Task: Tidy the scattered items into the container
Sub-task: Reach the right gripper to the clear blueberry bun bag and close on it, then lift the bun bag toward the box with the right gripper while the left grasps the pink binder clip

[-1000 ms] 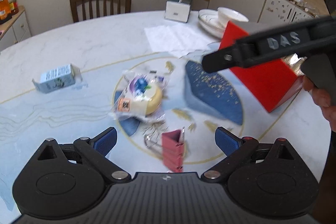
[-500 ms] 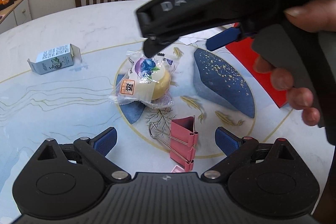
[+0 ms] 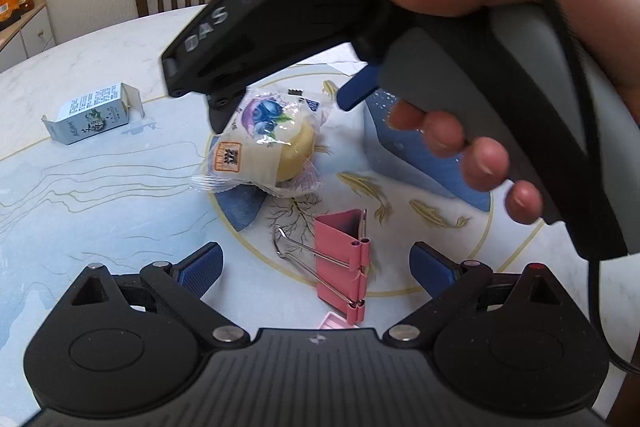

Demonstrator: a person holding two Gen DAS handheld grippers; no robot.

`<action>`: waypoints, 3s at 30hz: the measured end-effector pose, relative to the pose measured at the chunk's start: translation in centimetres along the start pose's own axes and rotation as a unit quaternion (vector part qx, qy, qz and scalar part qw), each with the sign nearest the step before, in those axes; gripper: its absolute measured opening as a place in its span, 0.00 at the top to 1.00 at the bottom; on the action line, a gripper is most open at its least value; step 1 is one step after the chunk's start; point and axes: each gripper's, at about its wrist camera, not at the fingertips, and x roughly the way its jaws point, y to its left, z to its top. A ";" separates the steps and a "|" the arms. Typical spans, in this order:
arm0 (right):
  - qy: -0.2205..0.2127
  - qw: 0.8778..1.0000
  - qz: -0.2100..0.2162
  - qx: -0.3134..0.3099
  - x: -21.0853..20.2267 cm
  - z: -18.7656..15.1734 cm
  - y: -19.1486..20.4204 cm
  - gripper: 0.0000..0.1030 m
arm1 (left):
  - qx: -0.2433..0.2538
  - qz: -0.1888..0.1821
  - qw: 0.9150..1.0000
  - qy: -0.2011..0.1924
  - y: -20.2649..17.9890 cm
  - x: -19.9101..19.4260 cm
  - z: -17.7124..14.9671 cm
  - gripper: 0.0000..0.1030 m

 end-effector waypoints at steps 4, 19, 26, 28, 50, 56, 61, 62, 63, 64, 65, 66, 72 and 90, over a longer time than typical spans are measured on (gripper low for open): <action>0.008 1.000 0.000 -0.005 0.6 0.1 0.3 0.07 | 0.020 0.012 1.000 -0.005 -0.7 0.3 -0.2 0.03; 0.030 0.999 0.004 -0.018 1.9 -0.1 0.8 0.20 | 0.042 0.019 0.999 -0.005 -1.4 1.6 -0.1 0.32; 0.033 0.999 0.012 -0.023 1.7 -0.2 0.7 0.31 | 0.047 0.026 0.999 -0.008 -1.5 1.8 0.2 0.47; 0.034 0.999 0.016 -0.021 1.6 -0.1 0.6 0.36 | 0.046 0.025 0.999 -0.009 -1.5 1.9 0.3 0.47; -0.010 1.000 0.012 -0.014 -3.3 -0.1 -2.8 0.50 | 0.008 0.022 1.000 -0.018 -0.1 1.6 0.4 0.49; -0.012 1.000 0.013 -0.025 -5.4 -1.2 -3.5 0.50 | -0.004 0.023 1.000 -0.021 1.0 0.8 0.6 0.49; -0.013 1.000 0.014 -0.019 -7.1 -2.2 -4.7 0.50 | -0.015 0.026 0.999 -0.024 1.5 0.0 0.5 0.49; -0.013 1.000 0.015 -0.019 -7.5 -2.4 -5.0 0.50 | -0.016 0.024 0.999 -0.025 1.5 -0.2 0.5 0.56; -0.013 1.000 0.014 -0.017 -7.7 -2.6 -5.2 0.50 | -0.016 0.026 0.999 -0.024 1.6 -0.3 0.5 0.56; -0.014 1.000 0.013 -0.016 -8.0 -2.9 -5.4 0.50 | -0.017 0.026 0.999 -0.024 1.6 -0.2 0.5 0.57; -0.014 1.000 0.012 -0.015 -8.2 -3.1 -5.6 0.50 | -0.018 0.026 0.999 -0.024 1.7 -0.1 0.5 0.57; -0.015 1.000 0.008 -0.016 -8.4 -3.3 -5.8 0.50 | -0.017 0.028 0.999 -0.025 1.7 -0.2 0.4 0.57; -0.017 1.000 0.006 -0.007 -9.6 -4.5 -6.7 0.50 | -0.032 0.030 0.999 -0.029 2.0 -0.7 0.4 0.57; -0.048 0.999 0.008 0.001 -14.1 -5.9 -9.9 0.50 | -0.065 0.030 0.996 -0.043 1.4 -2.4 0.3 0.69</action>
